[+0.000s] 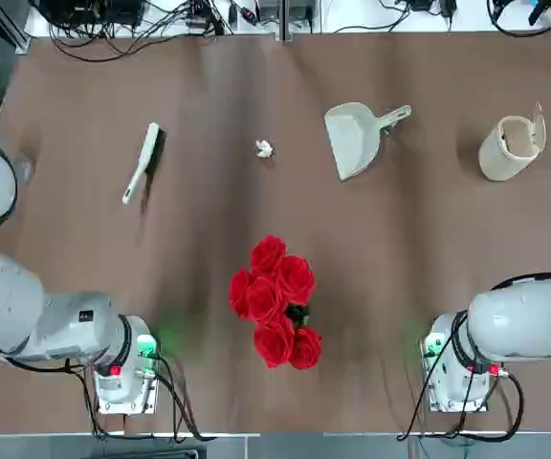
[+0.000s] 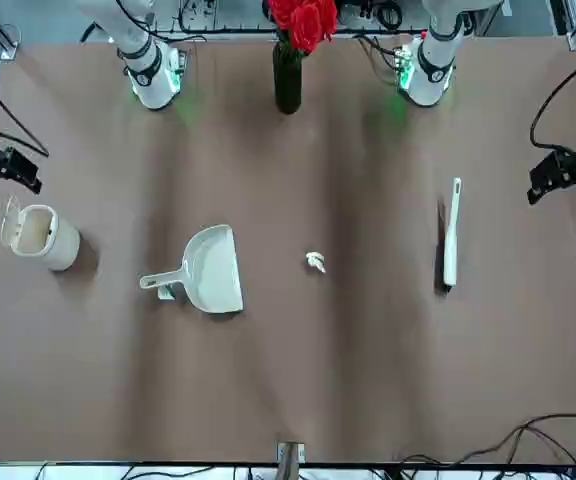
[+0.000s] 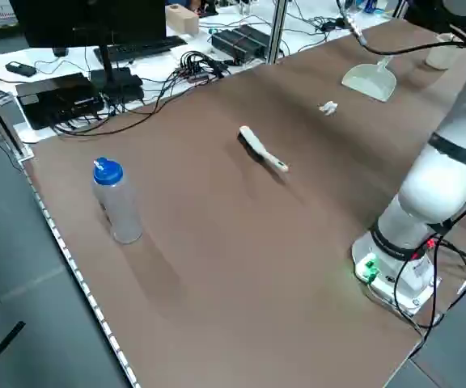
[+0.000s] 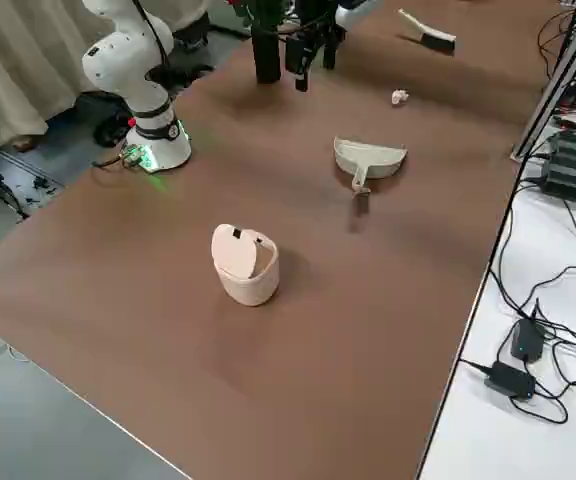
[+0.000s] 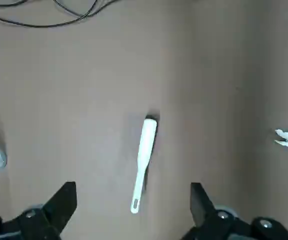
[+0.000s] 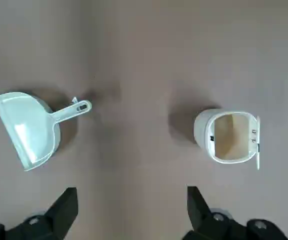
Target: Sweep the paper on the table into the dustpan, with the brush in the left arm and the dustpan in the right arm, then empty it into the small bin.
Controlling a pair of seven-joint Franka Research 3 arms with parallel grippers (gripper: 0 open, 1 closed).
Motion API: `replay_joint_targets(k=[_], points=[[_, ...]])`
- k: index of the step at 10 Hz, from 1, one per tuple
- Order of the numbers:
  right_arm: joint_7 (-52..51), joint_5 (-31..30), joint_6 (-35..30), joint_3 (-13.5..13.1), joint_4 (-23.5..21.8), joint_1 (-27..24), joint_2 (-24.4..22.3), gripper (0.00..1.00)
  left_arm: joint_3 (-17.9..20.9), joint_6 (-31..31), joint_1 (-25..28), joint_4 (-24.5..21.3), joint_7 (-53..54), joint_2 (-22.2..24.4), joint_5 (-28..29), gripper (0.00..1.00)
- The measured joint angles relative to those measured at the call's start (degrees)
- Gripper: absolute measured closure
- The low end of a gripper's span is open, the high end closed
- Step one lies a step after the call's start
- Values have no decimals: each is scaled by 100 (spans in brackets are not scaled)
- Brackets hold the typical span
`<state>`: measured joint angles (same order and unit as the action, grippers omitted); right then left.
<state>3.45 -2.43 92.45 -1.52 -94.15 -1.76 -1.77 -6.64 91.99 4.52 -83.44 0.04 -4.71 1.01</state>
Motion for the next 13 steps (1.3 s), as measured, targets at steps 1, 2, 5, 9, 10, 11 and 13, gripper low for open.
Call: replay_joint_targets(k=[1,2,5,9,10,11,13], points=[[21,-8,-11,0,-3,0,0,3,-1,17,-1,-1,-3,-57,1,0],[33,-9,-22,3,-8,1,1,3,-6,21,-6,-2,-8,-96,1,0],[-17,-6,-26,42,-11,23,3,2,-4,-7,40,-24,-13,-120,-9,0],[-1043,0,-11,634,-14,110,9,2,-1,85,131,-720,-37,-273,-40,1],[-1620,0,36,835,-39,132,12,1,3,303,199,-1061,-39,-276,-39,1],[-2298,0,185,1013,-153,141,16,0,4,659,257,-1492,-39,-253,-39,1],[-4035,-2,807,1268,-577,149,48,0,4,1576,301,-2742,-30,63,-35,3]])
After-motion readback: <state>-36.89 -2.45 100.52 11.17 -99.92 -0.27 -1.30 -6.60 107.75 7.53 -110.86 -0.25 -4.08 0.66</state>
